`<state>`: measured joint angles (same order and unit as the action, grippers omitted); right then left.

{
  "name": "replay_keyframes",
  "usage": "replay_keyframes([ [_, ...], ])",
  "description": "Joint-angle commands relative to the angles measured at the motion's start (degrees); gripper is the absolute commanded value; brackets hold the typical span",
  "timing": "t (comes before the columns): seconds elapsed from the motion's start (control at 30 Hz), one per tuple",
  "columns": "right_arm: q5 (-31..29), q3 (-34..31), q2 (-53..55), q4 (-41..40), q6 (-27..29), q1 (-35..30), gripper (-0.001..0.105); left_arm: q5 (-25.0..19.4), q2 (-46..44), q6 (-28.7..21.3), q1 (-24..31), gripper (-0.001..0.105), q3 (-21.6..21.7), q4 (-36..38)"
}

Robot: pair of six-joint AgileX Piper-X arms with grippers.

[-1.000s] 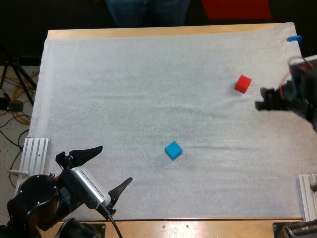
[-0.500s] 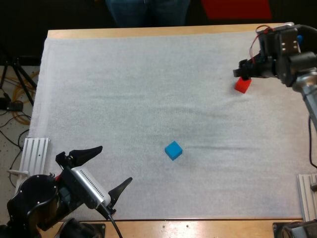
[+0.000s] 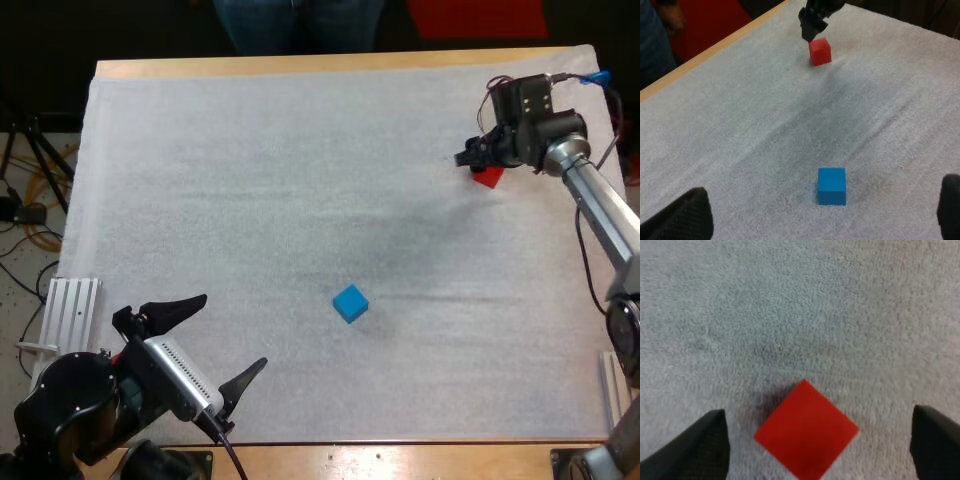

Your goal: Stack red cube on blue cube

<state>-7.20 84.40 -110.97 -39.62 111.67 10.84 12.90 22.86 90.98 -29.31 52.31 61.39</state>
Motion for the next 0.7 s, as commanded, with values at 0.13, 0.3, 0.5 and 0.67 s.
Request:
replay_keyframes([
  [0.13,-0.3,0.6,-3.4,1.5,-0.1,0.1,0.071,0.2,0.0,0.4,-0.2,0.087,0.3,0.0],
  [0.3,-1.2,0.8,-5.1,1.6,-0.1,0.1,0.071,0.2,0.2,0.4,-0.2,0.087,0.3,0.0],
  [0.5,-2.0,0.8,-5.4,1.0,-1.2,0.1,0.064,0.2,0.2,0.4,-0.2,0.087,0.3,0.0],
  [0.67,-2.0,0.8,-5.4,1.0,-3.9,0.1,0.036,0.2,0.2,0.4,-0.2,0.087,0.3,0.0],
])
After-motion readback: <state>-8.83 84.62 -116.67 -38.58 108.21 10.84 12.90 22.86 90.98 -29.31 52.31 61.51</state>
